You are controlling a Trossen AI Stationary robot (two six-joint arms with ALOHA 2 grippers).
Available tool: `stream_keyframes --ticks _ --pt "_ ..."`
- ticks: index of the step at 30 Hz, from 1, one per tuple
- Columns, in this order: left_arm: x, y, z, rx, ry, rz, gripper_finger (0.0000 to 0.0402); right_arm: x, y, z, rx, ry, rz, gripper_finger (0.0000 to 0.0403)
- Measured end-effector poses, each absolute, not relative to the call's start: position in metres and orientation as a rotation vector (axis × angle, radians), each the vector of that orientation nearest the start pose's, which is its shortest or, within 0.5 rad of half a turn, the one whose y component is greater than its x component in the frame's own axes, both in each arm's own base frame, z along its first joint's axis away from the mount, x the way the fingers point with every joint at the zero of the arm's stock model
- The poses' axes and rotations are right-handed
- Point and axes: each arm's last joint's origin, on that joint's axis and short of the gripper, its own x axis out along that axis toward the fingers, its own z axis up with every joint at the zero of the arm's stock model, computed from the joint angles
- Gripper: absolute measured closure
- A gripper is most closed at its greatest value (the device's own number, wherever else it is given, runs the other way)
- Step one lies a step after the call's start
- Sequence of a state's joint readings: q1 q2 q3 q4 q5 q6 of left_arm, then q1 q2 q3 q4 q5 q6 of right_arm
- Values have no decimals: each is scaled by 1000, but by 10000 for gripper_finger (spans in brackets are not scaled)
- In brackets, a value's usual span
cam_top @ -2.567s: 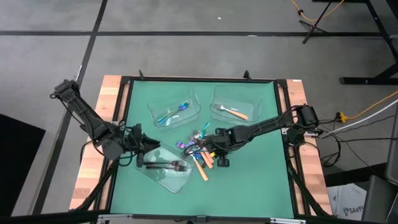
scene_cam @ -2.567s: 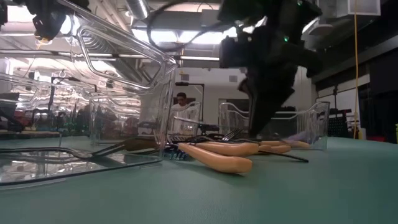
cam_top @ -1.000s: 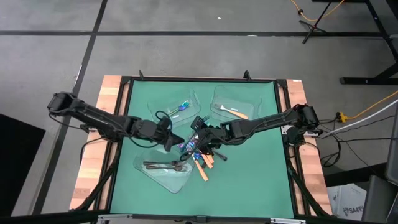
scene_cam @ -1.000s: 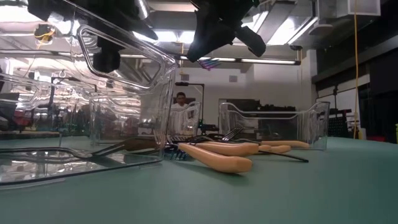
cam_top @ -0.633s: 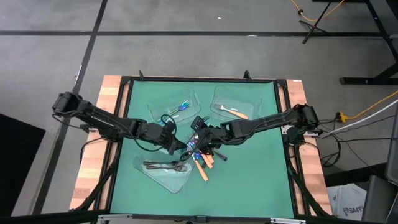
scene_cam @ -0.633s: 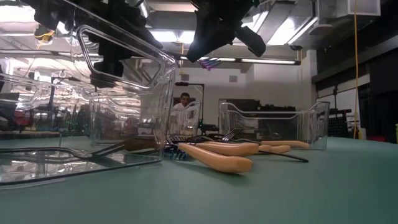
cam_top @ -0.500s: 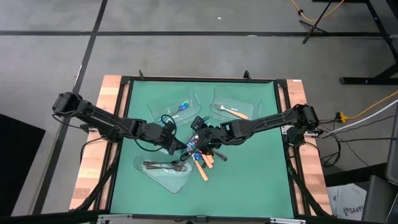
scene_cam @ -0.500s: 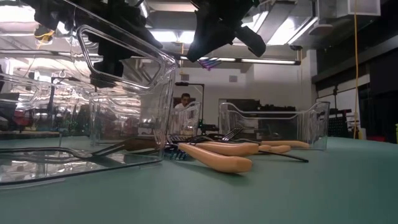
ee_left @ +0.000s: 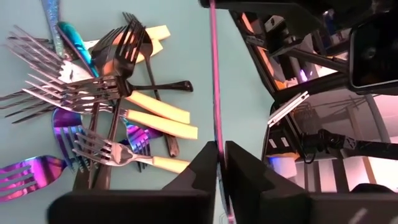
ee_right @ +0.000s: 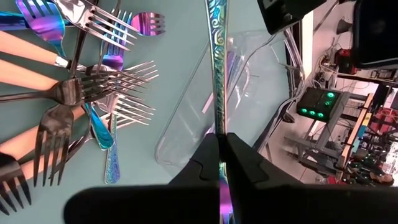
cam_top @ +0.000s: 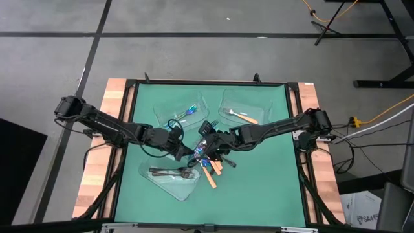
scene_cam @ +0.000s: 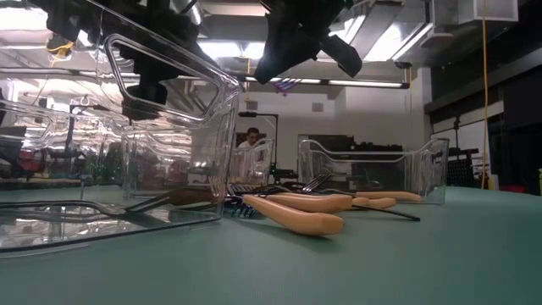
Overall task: Sort silverware by color (type)
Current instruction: Put the blue fork into the top left transparent bin
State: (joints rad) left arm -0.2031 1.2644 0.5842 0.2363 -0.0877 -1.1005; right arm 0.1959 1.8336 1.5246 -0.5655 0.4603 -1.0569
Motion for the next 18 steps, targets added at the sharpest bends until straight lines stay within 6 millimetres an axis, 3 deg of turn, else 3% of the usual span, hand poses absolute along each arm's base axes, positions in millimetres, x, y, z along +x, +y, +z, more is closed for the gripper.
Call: stream_keyframes --ticks 18 --pt "251 -49 205 -1032 458 145 399 397 66 272 -1260 870 197 391"
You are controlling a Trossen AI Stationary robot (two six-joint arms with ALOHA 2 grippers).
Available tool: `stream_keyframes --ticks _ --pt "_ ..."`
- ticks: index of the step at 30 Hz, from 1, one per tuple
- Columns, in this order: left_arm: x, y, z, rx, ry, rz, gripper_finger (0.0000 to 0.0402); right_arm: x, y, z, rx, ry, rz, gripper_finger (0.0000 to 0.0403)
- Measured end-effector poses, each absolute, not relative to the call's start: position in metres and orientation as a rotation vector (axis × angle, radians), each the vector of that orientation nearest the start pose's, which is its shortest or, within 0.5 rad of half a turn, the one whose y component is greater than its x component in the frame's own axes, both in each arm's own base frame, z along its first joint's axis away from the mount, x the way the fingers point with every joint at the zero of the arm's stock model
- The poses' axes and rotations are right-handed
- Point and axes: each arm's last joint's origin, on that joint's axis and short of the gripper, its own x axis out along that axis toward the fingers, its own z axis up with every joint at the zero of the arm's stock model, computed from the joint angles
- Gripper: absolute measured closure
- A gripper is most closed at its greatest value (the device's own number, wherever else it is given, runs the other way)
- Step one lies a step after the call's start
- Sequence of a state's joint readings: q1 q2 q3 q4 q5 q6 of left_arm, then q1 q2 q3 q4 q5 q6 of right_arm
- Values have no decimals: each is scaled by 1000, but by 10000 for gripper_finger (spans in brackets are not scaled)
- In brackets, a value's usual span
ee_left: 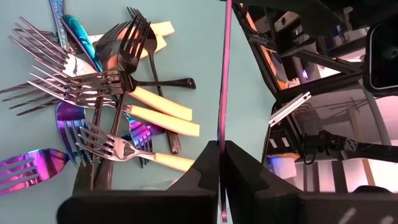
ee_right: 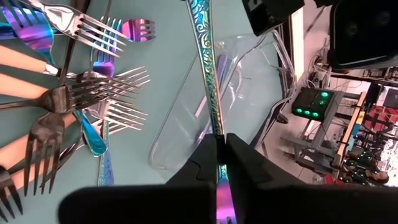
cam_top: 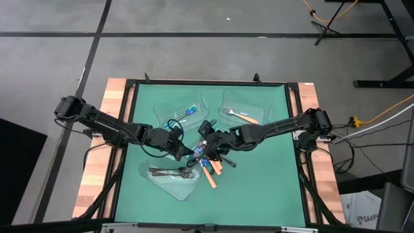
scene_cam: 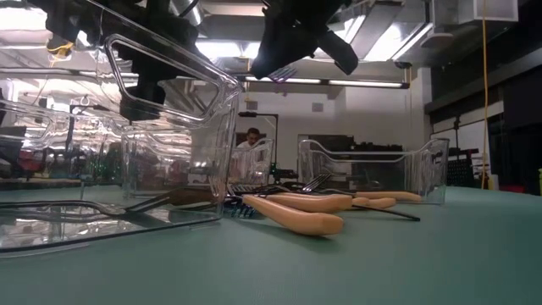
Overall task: Sort silverware by color (type)
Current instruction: Put the blue fork into the top left transparent bin
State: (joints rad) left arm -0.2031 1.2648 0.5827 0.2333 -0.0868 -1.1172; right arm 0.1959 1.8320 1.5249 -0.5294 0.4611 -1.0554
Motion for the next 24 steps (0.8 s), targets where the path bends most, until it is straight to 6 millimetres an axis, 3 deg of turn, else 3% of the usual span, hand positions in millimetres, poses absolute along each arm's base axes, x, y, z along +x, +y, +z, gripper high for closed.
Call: stream_keyframes --ticks 8,15,20,24 --pt "251 -49 207 -1021 443 143 400 398 66 273 -1265 867 156 319" --pt "254 -36 208 -920 424 151 400 389 83 279 -1314 929 -63 309" --pt "256 -18 208 -835 403 190 400 367 93 301 -1282 921 -143 309" --pt "256 1 210 -723 386 190 400 346 92 316 -1150 922 -180 308"
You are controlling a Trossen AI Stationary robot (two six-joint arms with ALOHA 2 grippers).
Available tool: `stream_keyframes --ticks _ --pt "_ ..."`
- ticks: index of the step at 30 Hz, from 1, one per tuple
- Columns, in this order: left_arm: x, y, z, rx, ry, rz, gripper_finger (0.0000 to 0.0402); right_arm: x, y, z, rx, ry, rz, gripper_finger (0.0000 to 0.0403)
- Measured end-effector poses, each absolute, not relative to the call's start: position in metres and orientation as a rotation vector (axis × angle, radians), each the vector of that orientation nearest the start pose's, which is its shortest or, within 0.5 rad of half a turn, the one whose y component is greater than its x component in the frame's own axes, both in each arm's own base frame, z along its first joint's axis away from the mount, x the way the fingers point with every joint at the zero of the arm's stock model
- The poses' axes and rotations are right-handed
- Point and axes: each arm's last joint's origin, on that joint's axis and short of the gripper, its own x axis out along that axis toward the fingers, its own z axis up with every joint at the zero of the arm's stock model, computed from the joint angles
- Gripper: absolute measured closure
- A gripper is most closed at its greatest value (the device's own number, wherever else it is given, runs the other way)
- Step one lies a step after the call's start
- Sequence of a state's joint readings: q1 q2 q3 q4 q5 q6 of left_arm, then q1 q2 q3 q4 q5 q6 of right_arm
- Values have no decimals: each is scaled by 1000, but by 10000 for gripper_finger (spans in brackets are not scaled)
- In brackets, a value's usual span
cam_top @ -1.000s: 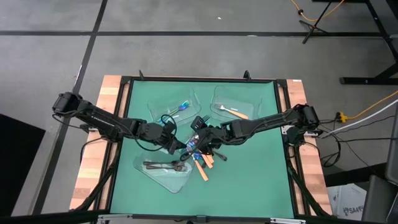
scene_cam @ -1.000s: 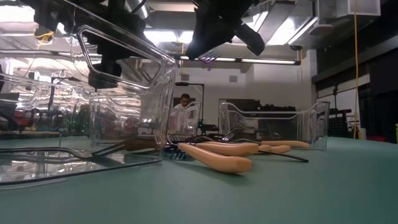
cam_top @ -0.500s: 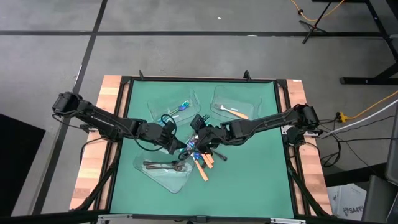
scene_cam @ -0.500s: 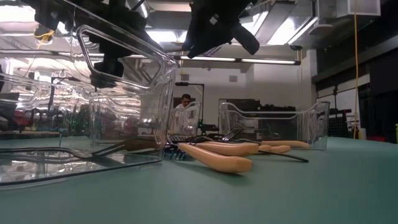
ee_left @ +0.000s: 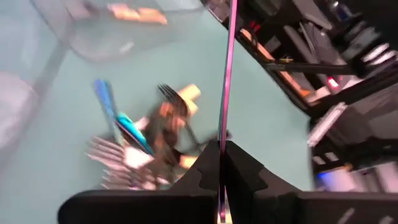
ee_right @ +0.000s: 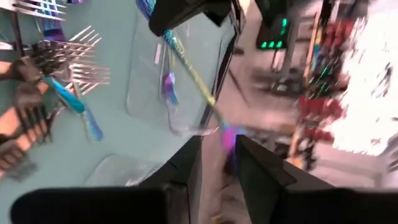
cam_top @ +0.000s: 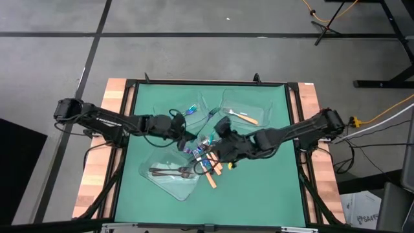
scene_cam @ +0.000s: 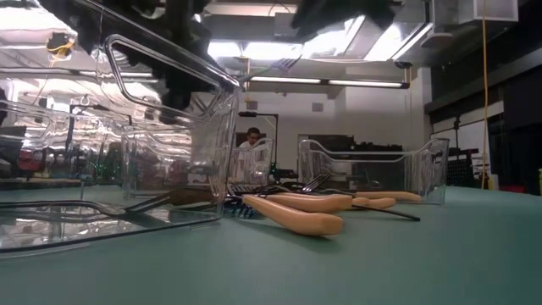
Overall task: Sort silverware by color (type)
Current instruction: Put the blue fork into the top left transparent bin
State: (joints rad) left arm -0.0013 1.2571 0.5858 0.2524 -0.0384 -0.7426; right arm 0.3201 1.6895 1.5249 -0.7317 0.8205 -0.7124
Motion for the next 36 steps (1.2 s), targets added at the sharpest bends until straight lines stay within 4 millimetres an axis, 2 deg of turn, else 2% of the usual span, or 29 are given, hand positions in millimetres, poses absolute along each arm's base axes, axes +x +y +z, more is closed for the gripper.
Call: stream_keyframes --ticks 6,13,19,28,32,36 --pt "250 32 218 -582 341 215 401 314 82 333 -912 964 -273 308" --pt "232 65 224 -483 369 246 401 292 76 331 -697 1071 -332 308" --pt "211 85 223 -422 455 316 401 294 80 308 -531 1091 -268 308" --pt "189 95 205 -332 710 389 401 299 82 262 -507 1047 -265 308" --pt "185 94 200 -273 793 402 401 300 82 251 -493 1020 -267 308" --pt "181 92 197 -255 852 391 401 301 83 249 -482 998 -267 308"
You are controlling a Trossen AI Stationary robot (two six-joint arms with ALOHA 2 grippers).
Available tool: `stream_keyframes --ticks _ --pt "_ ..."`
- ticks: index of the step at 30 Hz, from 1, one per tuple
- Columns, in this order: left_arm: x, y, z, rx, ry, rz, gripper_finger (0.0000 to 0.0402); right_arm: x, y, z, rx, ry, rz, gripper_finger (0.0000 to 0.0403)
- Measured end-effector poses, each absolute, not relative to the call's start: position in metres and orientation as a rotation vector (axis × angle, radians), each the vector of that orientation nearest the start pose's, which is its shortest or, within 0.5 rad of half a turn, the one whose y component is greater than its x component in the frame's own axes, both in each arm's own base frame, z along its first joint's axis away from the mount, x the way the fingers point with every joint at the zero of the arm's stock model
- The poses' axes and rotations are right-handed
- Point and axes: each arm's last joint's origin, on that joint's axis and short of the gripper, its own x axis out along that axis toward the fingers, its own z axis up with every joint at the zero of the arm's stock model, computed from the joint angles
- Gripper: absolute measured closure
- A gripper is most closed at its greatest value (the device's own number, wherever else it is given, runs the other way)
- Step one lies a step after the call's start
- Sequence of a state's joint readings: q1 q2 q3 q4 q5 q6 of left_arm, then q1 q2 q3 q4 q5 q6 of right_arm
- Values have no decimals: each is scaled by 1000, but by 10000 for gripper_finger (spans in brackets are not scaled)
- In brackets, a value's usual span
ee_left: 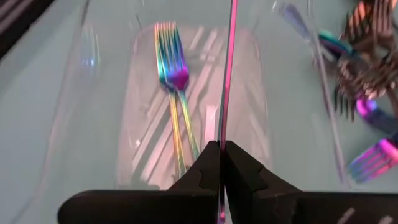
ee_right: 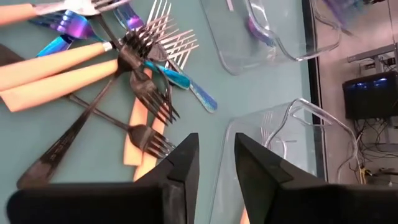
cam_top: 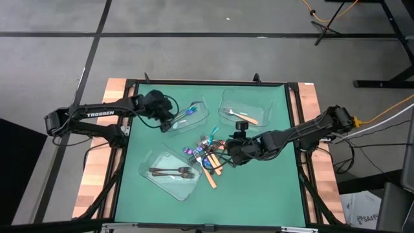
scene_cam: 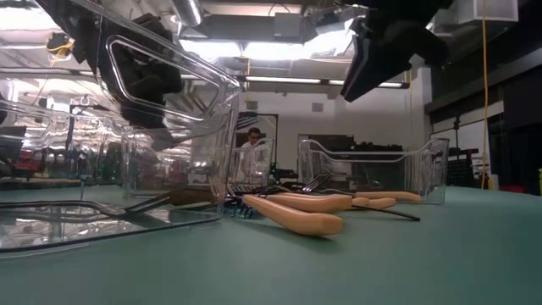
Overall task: Sort silverware by color (type)
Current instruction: Put the blue fork into the top left transparent bin
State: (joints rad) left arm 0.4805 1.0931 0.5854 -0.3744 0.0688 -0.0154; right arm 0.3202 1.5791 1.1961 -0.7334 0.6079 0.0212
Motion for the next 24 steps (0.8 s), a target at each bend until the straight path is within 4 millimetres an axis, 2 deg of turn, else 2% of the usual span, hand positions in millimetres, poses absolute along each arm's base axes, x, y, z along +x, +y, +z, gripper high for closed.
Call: stream_keyframes --ticks 13,24 --pt "176 92 192 -287 920 398 401 307 84 252 -477 939 -258 308" --pt "179 102 175 -383 989 396 401 308 85 253 -473 929 -258 308"
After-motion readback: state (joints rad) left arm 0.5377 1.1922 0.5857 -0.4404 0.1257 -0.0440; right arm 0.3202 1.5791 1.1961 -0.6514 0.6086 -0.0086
